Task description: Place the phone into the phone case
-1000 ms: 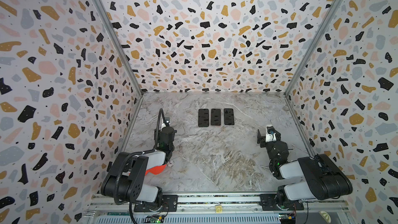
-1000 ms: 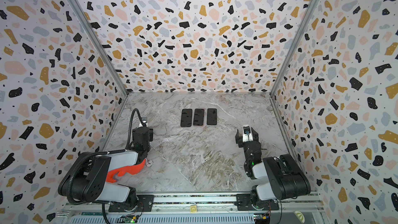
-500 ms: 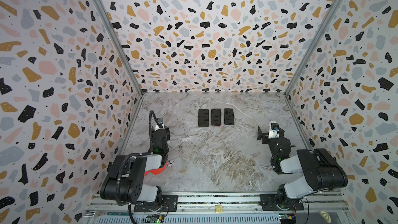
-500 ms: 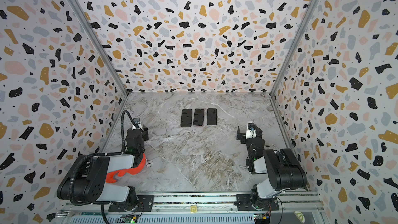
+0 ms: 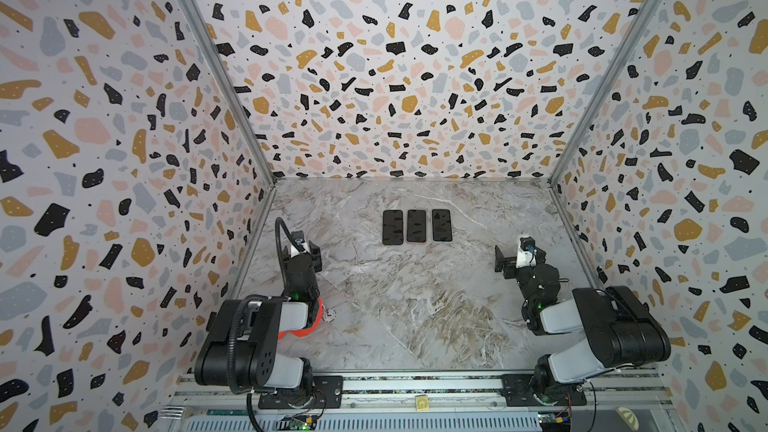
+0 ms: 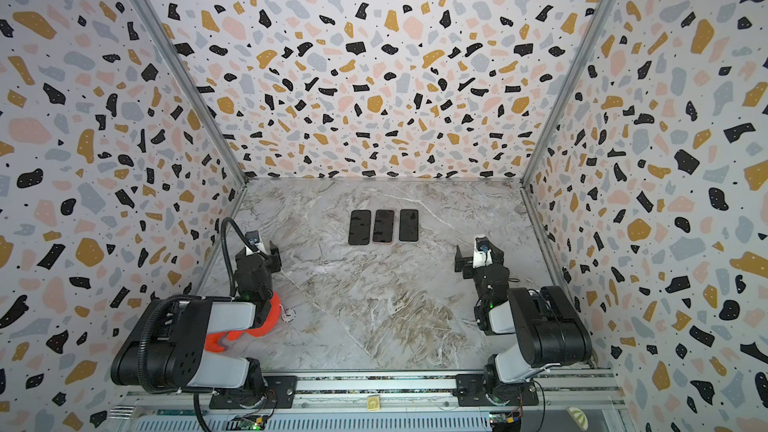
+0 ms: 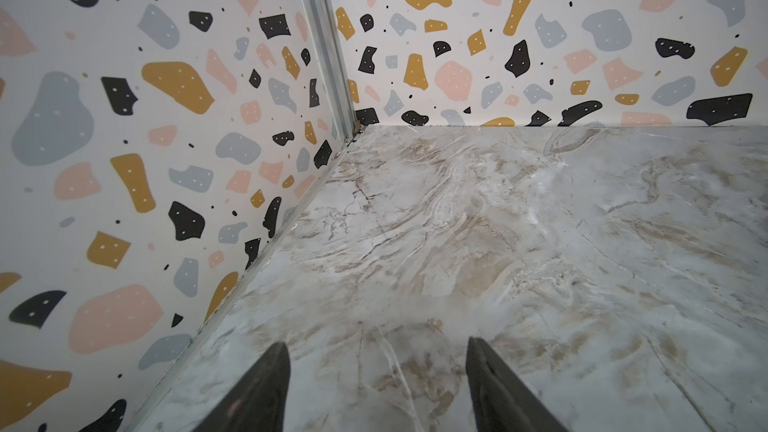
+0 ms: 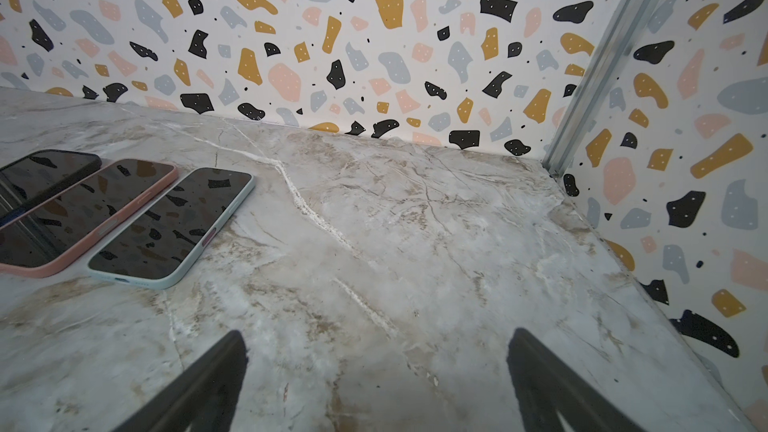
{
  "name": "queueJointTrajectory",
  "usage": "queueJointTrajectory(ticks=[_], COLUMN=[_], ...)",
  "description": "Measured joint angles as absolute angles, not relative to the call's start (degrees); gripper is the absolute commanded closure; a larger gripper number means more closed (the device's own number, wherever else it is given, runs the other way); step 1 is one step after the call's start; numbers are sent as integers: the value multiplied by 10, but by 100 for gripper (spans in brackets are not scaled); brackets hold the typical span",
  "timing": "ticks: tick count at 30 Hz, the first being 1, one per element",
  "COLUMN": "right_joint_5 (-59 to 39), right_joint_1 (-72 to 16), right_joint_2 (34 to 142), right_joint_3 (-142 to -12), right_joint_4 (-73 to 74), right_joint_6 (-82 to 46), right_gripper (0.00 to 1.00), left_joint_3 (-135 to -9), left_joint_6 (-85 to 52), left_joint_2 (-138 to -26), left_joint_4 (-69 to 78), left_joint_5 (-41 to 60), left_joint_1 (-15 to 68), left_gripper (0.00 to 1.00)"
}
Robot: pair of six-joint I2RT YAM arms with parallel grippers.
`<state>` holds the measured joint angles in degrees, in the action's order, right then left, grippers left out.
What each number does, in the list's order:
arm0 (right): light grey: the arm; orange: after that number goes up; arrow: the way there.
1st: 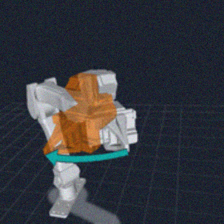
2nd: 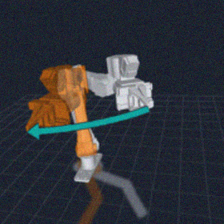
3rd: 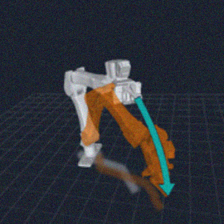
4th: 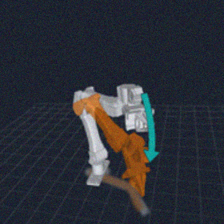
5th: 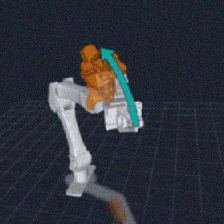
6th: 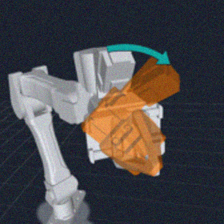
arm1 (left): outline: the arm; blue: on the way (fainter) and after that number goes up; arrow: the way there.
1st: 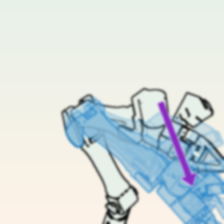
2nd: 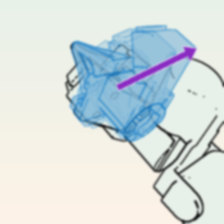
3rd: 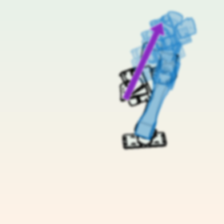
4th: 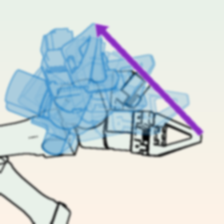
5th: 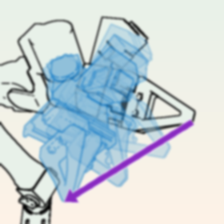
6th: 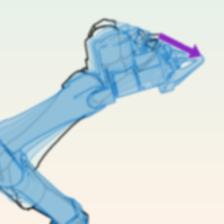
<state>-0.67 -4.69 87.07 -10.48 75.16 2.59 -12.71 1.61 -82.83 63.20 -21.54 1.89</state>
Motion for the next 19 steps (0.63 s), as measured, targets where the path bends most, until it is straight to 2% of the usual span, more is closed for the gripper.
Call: queueJointTrajectory(ticks=[2, 6, 7, 19], right_joint_5=[-8, -16, -18, -35], right_joint_1=[-46, -42, -41, -34], right_joint_2=[871, 871, 871, 873], right_joint_3=[-107, -107, -107, -113], right_joint_4=[748, 740, 739, 737], right_joint_6=[26, 24, 24, 19], right_gripper=[1, 1, 1, 1], left_joint_3=[-113, -112, -112, -112], left_joint_6=[14, 9, 8, 6], left_joint_2=[-836, -840, -840, -840], left_joint_4=[641, 655, 659, 672], left_joint_5=[-203, -186, -184, -180], left_joint_1=[15, 12, 12, 11], left_gripper=[30, 18, 1, 0])
